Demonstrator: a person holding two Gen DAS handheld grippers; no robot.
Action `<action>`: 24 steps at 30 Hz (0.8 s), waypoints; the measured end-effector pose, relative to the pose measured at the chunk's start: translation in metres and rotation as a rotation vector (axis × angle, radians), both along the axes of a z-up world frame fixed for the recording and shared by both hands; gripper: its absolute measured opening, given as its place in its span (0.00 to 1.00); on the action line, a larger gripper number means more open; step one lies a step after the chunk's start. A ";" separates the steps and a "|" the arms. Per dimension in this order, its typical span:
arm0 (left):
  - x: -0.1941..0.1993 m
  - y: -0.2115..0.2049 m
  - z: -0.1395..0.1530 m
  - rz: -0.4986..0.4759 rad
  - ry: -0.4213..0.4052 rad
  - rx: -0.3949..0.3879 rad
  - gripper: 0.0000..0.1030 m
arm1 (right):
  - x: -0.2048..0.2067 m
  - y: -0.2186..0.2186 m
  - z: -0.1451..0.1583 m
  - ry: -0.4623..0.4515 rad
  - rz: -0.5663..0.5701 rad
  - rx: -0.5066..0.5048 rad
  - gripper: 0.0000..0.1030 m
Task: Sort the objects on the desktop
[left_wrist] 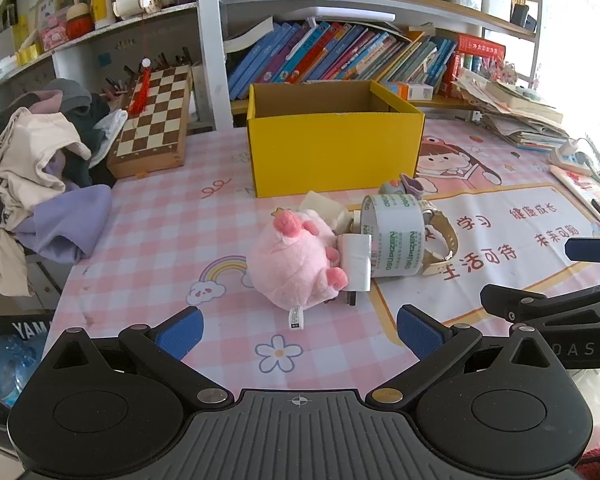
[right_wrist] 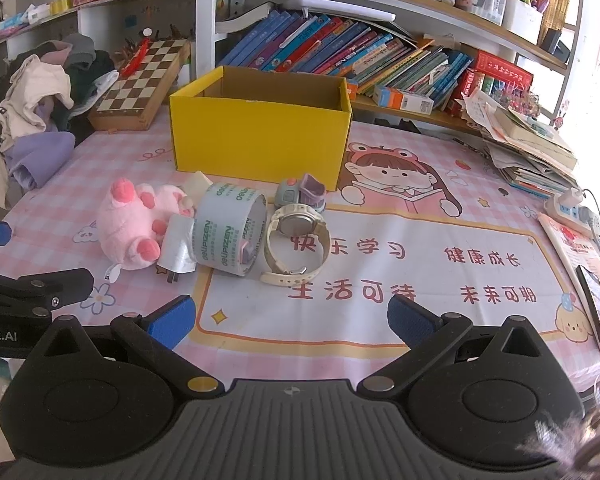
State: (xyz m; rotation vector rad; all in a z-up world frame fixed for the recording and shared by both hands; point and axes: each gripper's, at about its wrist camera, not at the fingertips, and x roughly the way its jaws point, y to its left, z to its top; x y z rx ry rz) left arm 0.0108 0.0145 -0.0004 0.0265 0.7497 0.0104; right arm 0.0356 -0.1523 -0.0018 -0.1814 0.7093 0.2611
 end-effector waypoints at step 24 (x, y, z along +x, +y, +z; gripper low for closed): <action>0.002 0.001 -0.001 -0.009 0.017 -0.015 1.00 | 0.000 0.002 -0.001 0.005 0.001 -0.008 1.00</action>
